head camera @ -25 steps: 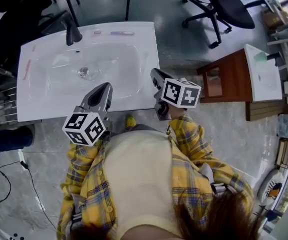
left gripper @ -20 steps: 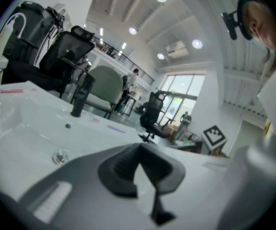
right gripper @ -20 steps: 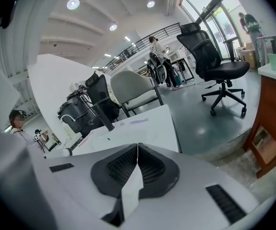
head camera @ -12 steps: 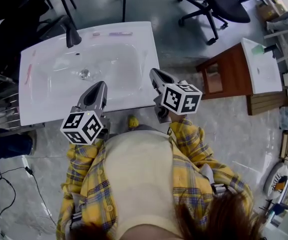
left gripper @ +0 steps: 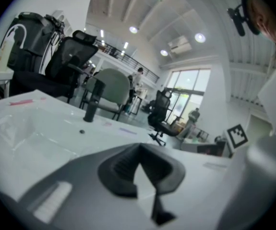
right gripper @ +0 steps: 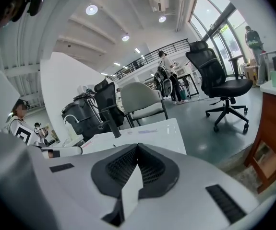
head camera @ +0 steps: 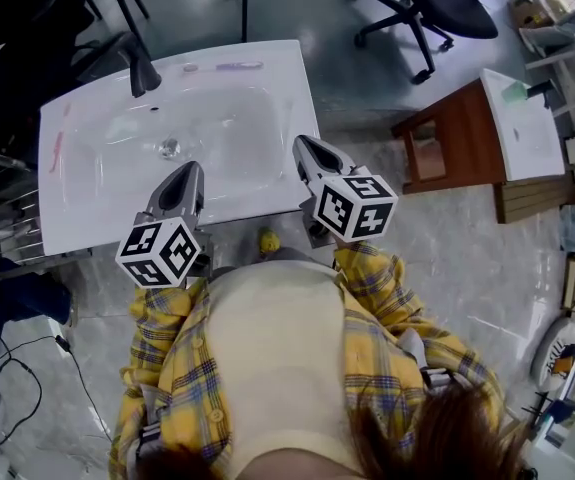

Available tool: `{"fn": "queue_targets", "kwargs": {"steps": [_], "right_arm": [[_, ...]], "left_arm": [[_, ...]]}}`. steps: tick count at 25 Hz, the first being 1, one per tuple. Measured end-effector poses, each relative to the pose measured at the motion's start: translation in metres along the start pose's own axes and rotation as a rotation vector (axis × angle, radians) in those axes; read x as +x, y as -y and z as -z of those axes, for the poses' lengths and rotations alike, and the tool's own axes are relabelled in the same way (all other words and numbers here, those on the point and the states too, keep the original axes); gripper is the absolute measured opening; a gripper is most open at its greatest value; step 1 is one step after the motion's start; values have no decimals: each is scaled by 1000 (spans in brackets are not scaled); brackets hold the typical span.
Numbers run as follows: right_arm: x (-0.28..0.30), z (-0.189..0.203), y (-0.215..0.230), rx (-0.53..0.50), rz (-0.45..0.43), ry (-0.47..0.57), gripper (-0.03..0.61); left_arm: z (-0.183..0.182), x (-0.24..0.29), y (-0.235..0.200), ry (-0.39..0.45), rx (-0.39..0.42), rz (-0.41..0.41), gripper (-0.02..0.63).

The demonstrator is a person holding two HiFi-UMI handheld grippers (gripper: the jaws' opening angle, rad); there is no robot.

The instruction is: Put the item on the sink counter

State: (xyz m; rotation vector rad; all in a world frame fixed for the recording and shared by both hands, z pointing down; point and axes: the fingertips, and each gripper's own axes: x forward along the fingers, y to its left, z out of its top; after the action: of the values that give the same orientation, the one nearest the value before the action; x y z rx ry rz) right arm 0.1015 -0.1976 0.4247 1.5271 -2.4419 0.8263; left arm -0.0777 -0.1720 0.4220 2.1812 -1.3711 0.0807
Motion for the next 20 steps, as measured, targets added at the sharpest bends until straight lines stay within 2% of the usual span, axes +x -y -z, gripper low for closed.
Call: {"fn": "queue_targets", "kwargs": {"steps": [9, 20], "right_arm": [[-1, -4, -16, -47, -19, 46, 14], [-3, -1, -26, -93, -16, 54, 14]], "left_arm": [[-4, -4, -6, -7, 11, -31, 6], [-1, -11, -10, -9, 19, -49, 6]]}}
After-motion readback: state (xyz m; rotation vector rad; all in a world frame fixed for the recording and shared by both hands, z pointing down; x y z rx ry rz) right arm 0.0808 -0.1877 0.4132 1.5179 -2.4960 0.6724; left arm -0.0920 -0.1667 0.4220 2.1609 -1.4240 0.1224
